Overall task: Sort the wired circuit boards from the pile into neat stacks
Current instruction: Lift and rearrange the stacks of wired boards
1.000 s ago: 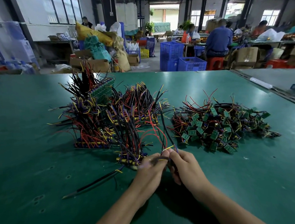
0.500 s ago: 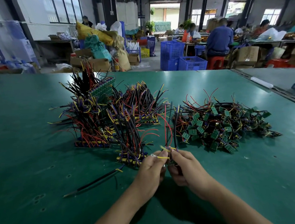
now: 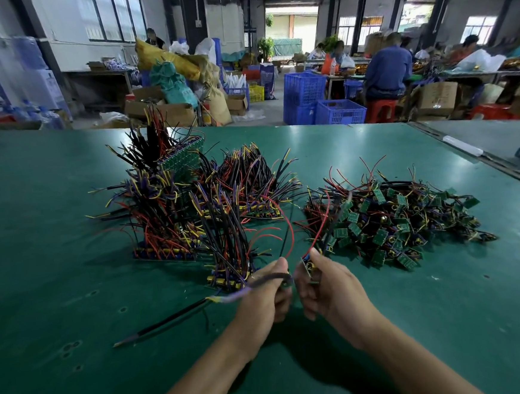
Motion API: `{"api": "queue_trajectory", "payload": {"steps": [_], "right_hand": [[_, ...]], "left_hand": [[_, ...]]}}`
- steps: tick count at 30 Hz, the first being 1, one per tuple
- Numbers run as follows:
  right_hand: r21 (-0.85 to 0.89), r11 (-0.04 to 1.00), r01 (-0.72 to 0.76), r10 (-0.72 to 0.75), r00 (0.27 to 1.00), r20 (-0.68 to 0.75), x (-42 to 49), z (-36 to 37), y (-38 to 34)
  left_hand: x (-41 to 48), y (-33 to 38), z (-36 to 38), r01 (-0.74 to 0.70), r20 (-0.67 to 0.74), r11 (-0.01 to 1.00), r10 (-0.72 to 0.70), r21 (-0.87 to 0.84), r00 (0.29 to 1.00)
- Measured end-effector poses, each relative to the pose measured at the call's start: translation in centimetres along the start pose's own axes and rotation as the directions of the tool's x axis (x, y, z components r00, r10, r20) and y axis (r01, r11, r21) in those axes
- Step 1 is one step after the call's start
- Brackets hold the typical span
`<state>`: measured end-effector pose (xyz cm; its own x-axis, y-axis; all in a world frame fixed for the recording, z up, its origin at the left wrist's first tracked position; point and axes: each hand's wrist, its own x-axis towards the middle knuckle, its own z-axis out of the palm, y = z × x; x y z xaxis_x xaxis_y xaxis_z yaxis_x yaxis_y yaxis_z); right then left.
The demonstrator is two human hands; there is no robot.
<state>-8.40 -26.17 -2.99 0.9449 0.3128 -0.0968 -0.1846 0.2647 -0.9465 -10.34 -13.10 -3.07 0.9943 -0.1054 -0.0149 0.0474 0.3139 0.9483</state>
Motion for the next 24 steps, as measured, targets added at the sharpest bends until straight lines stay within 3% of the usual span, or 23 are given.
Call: {"api": "queue_trajectory", "payload": {"steps": [5,14,20,24], "right_hand": [[-0.060,0.998,0.028,-0.036,0.990,-0.137,0.4,-0.7,-0.1],[-0.080,0.997,-0.015,0.005,0.993,-0.115,0.4,-0.1,0.2],[0.094,0.996,-0.003,0.016,0.990,-0.137,0.6,0.4,0.5],[0.164,0.986,0.006,0.008,0.996,-0.087,0.6,0.8,1.0]], "left_hand": [[1.1,-1.0,-0.8,0.050,-0.064,0.997,-0.055,-0.065,0.996],[1.2,-1.3,-0.4,0.043,-0.205,0.998,-0.033,0.044,0.978],[0.6,-1.4,0.1,-0.121,-0.171,0.975,0.154,0.188,0.973],[0.8,-2.0,-0.1,-0.140,-0.223,0.945,0.210,0.294,0.952]]}}
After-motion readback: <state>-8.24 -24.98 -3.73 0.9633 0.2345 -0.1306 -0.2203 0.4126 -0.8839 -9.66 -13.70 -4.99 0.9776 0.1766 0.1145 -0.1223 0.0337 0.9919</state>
